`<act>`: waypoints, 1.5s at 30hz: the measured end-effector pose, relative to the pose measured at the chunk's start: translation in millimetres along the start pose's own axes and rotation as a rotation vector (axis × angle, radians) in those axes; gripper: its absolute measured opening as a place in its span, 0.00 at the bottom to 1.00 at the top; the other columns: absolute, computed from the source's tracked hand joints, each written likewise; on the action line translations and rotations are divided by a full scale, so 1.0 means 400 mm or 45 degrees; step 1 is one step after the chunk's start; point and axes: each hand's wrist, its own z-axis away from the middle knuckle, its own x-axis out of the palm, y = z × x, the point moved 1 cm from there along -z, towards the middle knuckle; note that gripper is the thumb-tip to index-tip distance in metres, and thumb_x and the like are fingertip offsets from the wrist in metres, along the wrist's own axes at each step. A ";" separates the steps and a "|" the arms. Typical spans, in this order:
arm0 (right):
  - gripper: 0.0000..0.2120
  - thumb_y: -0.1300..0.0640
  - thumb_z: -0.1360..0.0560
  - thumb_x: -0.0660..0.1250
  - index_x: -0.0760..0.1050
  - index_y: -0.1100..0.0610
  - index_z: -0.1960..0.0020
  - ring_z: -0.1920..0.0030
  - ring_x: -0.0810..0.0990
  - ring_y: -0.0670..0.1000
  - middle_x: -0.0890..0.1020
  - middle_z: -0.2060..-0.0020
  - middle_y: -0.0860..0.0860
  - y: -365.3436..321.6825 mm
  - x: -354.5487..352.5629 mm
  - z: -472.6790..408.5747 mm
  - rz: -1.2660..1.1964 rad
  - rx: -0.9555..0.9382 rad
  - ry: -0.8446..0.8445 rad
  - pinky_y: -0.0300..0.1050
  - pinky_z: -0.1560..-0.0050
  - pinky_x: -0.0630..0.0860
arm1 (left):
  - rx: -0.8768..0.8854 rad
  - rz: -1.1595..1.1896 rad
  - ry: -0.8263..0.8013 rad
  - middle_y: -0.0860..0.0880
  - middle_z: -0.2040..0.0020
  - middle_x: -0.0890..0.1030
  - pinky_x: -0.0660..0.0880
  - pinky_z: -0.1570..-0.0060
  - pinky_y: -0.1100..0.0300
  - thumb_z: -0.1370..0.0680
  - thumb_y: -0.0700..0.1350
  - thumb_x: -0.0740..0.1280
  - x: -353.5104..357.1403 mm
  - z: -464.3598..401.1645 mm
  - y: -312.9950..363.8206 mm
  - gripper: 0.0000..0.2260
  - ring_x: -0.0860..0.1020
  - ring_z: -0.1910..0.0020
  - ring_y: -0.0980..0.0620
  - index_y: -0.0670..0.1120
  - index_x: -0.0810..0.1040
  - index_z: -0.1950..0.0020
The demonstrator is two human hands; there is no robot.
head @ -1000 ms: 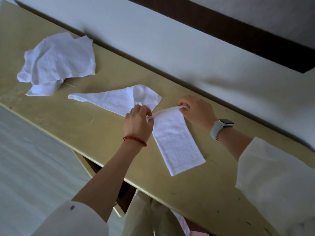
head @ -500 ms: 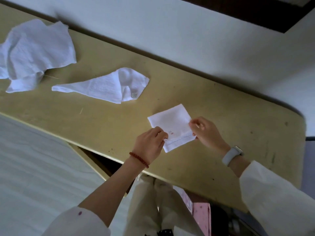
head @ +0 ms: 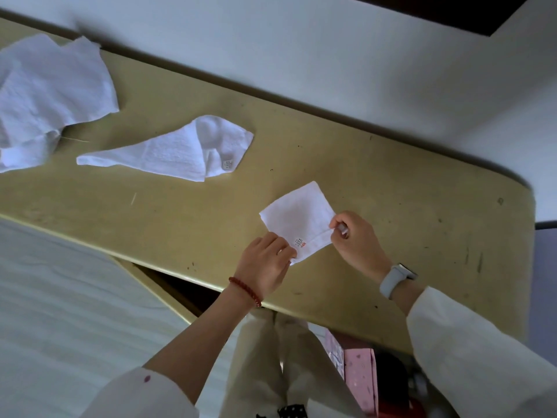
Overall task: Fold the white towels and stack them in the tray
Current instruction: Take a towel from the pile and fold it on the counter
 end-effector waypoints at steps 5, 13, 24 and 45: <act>0.09 0.71 0.30 0.60 0.73 0.59 0.57 0.64 0.71 0.42 0.76 0.59 0.53 0.010 0.009 -0.004 0.008 0.013 0.019 0.26 0.63 0.66 | 0.033 -0.051 0.008 0.51 0.65 0.79 0.65 0.59 0.59 0.38 0.35 0.72 0.006 0.002 -0.002 0.09 0.74 0.56 0.49 0.47 0.79 0.63; 0.08 0.71 0.30 0.60 0.74 0.62 0.57 0.65 0.70 0.42 0.72 0.59 0.52 0.011 0.006 -0.004 0.048 -0.019 0.020 0.25 0.63 0.66 | 0.021 -0.072 0.051 0.51 0.63 0.80 0.68 0.53 0.56 0.39 0.33 0.71 -0.006 -0.005 -0.010 0.10 0.80 0.58 0.49 0.47 0.80 0.64; 0.08 0.73 0.31 0.61 0.75 0.63 0.60 0.69 0.67 0.43 0.68 0.61 0.50 0.030 0.008 -0.001 0.063 -0.086 0.049 0.27 0.63 0.67 | 0.034 -0.070 0.033 0.52 0.56 0.83 0.68 0.50 0.56 0.33 0.37 0.66 0.012 0.003 -0.019 0.07 0.82 0.52 0.48 0.47 0.81 0.60; 0.17 0.63 0.30 0.54 0.75 0.60 0.45 0.42 0.72 0.56 0.78 0.44 0.57 -0.011 0.045 -0.006 0.773 -0.759 0.237 0.53 0.39 0.64 | 0.003 -0.085 0.116 0.53 0.56 0.84 0.69 0.47 0.54 0.26 0.48 0.64 0.019 0.004 -0.008 0.10 0.81 0.52 0.52 0.49 0.82 0.63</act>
